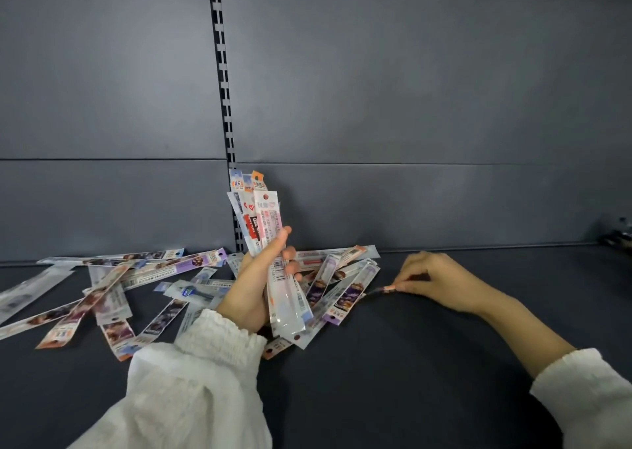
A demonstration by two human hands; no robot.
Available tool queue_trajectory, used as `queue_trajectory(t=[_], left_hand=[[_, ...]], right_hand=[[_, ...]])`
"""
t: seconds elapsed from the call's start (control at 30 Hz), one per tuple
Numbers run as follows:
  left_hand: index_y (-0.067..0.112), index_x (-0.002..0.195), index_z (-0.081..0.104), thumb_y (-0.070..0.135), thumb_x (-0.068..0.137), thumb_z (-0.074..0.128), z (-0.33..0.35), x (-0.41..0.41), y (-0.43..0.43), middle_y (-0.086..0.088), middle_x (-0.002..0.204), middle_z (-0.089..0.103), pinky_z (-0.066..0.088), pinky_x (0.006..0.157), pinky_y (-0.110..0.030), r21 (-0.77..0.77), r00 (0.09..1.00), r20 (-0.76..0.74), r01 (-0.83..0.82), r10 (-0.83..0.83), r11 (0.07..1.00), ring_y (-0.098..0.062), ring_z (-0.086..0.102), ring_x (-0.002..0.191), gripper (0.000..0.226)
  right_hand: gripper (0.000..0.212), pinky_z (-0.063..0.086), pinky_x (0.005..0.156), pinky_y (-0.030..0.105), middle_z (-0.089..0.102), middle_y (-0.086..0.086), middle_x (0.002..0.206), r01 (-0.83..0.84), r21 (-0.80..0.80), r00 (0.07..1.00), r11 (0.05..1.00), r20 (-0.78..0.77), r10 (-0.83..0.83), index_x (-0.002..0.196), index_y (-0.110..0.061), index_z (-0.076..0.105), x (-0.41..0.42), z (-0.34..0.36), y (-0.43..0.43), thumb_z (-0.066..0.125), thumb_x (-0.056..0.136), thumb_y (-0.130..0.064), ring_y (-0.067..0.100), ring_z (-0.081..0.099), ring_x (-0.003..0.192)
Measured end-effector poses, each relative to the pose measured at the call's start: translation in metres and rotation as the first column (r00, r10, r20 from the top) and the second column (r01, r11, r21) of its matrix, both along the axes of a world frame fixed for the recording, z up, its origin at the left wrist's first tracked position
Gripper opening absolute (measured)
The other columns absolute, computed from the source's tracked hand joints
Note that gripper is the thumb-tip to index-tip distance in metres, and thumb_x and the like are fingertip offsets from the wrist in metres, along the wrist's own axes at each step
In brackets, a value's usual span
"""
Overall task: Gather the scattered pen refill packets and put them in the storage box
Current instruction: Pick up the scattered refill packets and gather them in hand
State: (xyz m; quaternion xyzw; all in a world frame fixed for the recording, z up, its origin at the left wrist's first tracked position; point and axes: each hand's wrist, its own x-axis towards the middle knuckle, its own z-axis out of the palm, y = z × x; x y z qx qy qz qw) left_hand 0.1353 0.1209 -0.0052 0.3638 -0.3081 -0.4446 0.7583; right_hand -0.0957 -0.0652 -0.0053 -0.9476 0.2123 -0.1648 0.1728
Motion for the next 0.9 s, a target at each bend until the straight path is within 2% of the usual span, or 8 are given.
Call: queue_trajectory(t=[0.1, 0.17, 0.23, 0.4, 0.53, 0.63, 0.8, 0.9], left_hand=[[0.015, 0.122, 0.053, 0.034, 0.079, 0.067, -0.001, -0.001, -0.002, 0.001, 0.069, 0.056, 0.051, 0.062, -0.028, 0.060, 0.997, 0.051, -0.063, 0.060, 0.996, -0.012, 0.055, 0.060, 0.050], [0.016, 0.126, 0.054, 0.035, 0.079, 0.068, -0.002, -0.003, -0.004, 0.001, 0.075, 0.061, 0.051, 0.068, -0.032, 0.112, 0.994, 0.085, -0.083, 0.074, 0.990, -0.014, 0.060, 0.069, 0.052], [0.015, 0.130, 0.053, 0.033, 0.081, 0.068, -0.002, -0.006, -0.005, 0.000, 0.078, 0.063, 0.052, 0.068, -0.032, 0.120, 0.994, 0.100, -0.064, 0.052, 0.991, -0.015, 0.061, 0.073, 0.054], [0.024, 0.121, 0.059, 0.029, 0.089, 0.058, 0.007, -0.014, 0.003, -0.006, 0.107, 0.074, 0.058, 0.067, -0.029, 0.099, 0.987, 0.155, 0.022, -0.037, 0.995, -0.020, 0.071, 0.096, 0.033], [0.022, 0.126, 0.057, 0.028, 0.089, 0.053, 0.011, -0.016, 0.005, -0.011, 0.114, 0.071, 0.059, 0.074, -0.035, 0.047, 0.986, 0.117, 0.117, -0.121, 0.992, -0.026, 0.070, 0.102, 0.037], [0.016, 0.132, 0.053, 0.028, 0.090, 0.054, 0.009, -0.015, 0.004, -0.019, 0.122, 0.066, 0.057, 0.085, -0.043, 0.026, 0.979, 0.127, 0.154, -0.156, 0.988, -0.035, 0.065, 0.109, 0.043], [0.009, 0.121, 0.058, 0.023, 0.085, 0.061, 0.005, -0.008, 0.000, -0.008, 0.082, 0.071, 0.055, 0.057, -0.028, 0.062, 0.986, 0.158, 0.052, -0.061, 0.997, -0.016, 0.065, 0.060, 0.040], [0.012, 0.114, 0.056, 0.019, 0.083, 0.063, 0.006, 0.005, -0.001, -0.003, 0.079, 0.063, 0.049, 0.049, -0.025, 0.006, 0.999, 0.040, -0.009, 0.008, 1.000, -0.010, 0.050, 0.048, 0.032]], right_hand=[[0.013, 0.048, 0.066, 0.025, 0.070, -0.008, 0.081, -0.002, 0.286, 0.935, 0.958, 0.339, -0.100, 0.084, -0.029, 0.077, 0.008, 0.015, 0.013, 0.071, 0.083, -0.018, 0.011, 0.063, 0.071], [0.012, 0.045, 0.065, 0.026, 0.073, -0.005, 0.076, -0.085, 0.529, 0.823, 0.845, 0.516, -0.240, 0.085, -0.019, 0.076, 0.026, 0.027, 0.028, 0.067, 0.086, -0.011, 0.012, 0.060, 0.066], [0.013, 0.041, 0.062, 0.023, 0.070, -0.008, 0.064, -0.189, 0.642, 0.762, 0.743, 0.573, -0.301, 0.086, -0.013, 0.075, 0.046, 0.036, 0.045, 0.063, 0.088, -0.008, 0.008, 0.054, 0.059], [0.014, 0.037, 0.048, 0.019, 0.059, -0.004, 0.053, -0.304, 0.724, 0.792, 0.620, 0.554, -0.259, 0.094, -0.010, 0.075, 0.082, 0.041, 0.080, 0.062, 0.090, -0.009, 0.008, 0.045, 0.050], [0.012, 0.048, 0.046, 0.020, 0.075, 0.006, 0.077, -0.226, 0.743, 0.813, 0.630, 0.500, -0.299, 0.094, -0.011, 0.076, 0.099, 0.041, 0.092, 0.066, 0.088, -0.013, 0.017, 0.064, 0.060], [0.011, 0.059, 0.063, 0.032, 0.077, 0.007, 0.086, -0.214, 0.719, 0.821, 0.661, 0.499, -0.277, 0.094, -0.010, 0.076, 0.102, 0.038, 0.095, 0.068, 0.087, -0.015, 0.024, 0.073, 0.074], [0.006, 0.057, 0.079, 0.026, 0.076, 0.004, 0.083, -0.188, 0.570, 0.846, 0.800, 0.507, -0.162, 0.086, -0.014, 0.077, 0.096, 0.036, 0.072, 0.075, 0.080, -0.016, 0.013, 0.071, 0.079], [0.019, 0.049, 0.080, 0.016, 0.072, -0.007, 0.100, -0.136, 0.402, 0.971, 0.906, 0.236, 0.041, 0.101, -0.019, 0.074, 0.077, 0.036, 0.041, 0.074, 0.082, -0.021, 0.000, 0.064, 0.085]])
